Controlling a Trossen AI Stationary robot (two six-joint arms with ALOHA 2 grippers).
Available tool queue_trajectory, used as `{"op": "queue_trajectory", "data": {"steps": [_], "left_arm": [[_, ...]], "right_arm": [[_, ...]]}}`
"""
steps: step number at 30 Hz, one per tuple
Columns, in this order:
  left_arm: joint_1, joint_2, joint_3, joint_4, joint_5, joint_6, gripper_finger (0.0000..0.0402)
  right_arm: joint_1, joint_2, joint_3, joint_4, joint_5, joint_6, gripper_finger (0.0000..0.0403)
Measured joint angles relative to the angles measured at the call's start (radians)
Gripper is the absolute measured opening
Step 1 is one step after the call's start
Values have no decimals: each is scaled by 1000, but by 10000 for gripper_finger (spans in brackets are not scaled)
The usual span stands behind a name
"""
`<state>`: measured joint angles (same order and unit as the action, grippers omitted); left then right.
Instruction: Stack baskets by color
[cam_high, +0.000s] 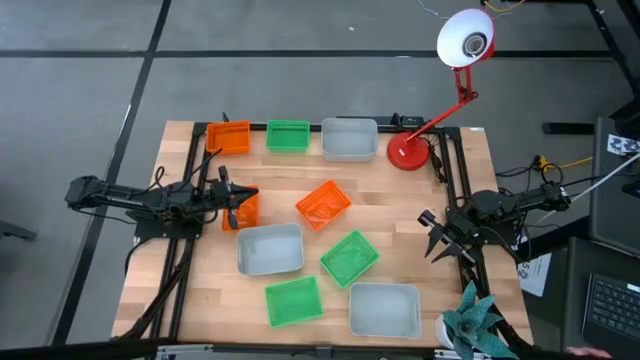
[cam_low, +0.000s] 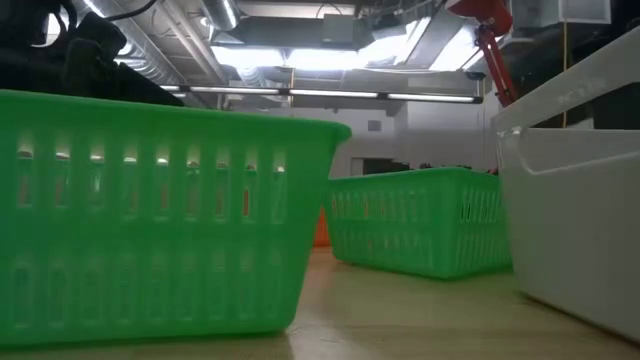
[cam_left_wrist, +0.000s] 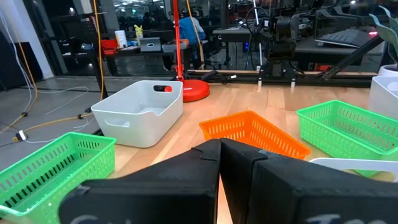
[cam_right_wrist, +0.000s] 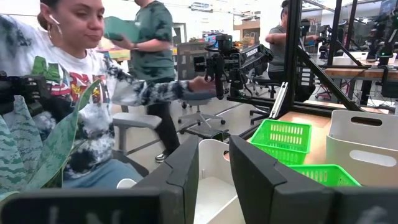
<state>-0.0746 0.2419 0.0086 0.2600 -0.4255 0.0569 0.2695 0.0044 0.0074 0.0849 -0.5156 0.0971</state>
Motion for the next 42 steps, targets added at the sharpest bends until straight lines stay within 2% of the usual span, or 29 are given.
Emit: {"op": "queue_trajectory", "data": {"steps": [8,15,19,25,42], "left_arm": [[0,0,0,18,2,-22,0],[0,0,0,41,60,-272,0],[0,0,0,42,61,-311,0],[0,0,0,41,61,-309,0],[0,0,0,40,60,-125,0]], "right_arm": [[0,0,0,0,0,0,91],[0,0,0,0,0,0,91],[0,0,0,0,0,0,91],[0,0,0,0,0,0,91],[0,0,0,6,0,2,91]]}}
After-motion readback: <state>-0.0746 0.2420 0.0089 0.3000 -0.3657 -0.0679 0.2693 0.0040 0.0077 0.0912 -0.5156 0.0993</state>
